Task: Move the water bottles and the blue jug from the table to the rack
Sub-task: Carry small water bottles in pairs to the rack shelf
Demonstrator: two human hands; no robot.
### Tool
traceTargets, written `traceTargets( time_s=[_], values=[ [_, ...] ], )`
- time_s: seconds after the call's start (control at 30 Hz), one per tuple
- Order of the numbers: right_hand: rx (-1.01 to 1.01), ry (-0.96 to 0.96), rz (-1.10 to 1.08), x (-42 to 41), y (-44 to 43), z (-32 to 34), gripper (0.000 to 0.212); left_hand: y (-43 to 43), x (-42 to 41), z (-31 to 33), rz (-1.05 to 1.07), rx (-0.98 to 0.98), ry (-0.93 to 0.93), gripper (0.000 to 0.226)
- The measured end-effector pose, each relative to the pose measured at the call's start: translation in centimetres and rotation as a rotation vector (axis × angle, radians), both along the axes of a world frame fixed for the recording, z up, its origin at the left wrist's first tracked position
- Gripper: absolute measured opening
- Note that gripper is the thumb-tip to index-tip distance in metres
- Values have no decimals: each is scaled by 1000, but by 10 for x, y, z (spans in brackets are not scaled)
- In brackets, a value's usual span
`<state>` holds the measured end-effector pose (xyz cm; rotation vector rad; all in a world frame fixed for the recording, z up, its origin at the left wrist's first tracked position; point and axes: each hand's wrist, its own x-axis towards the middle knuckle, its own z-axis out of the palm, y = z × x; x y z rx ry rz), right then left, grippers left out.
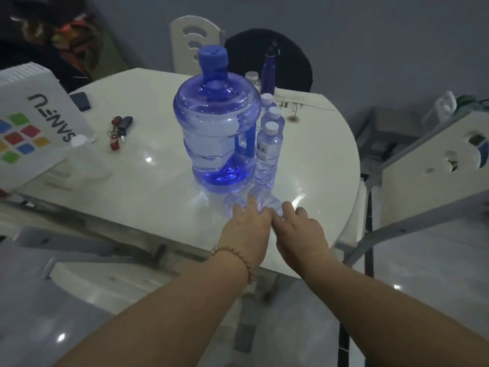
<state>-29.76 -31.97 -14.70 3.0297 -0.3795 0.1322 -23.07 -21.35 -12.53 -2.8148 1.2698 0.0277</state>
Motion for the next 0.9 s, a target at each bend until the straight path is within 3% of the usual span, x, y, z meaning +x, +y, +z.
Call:
traceTargets(
  time_s=[0.13, 0.37, 0.6, 0.77, 0.9],
  values=[
    [41, 97, -89, -22, -2, -21, 79, -1, -25, -25, 59, 104, 67, 52],
    [139, 146, -185, -45, -8, -60, 73, -12, -40, -59, 194, 31, 171, 48],
    [160, -14, -124, -37, -7, -78, 74, -9, -36, -67, 339, 8, 306, 42],
    [235, 85, -102, -28, -3, -81, 73, -18, -27, -61, 463, -27, 349, 60],
    [341, 158, -87, -27, -4, -82, 86, -25, -12, -72, 523, -6, 423, 95]
  ],
)
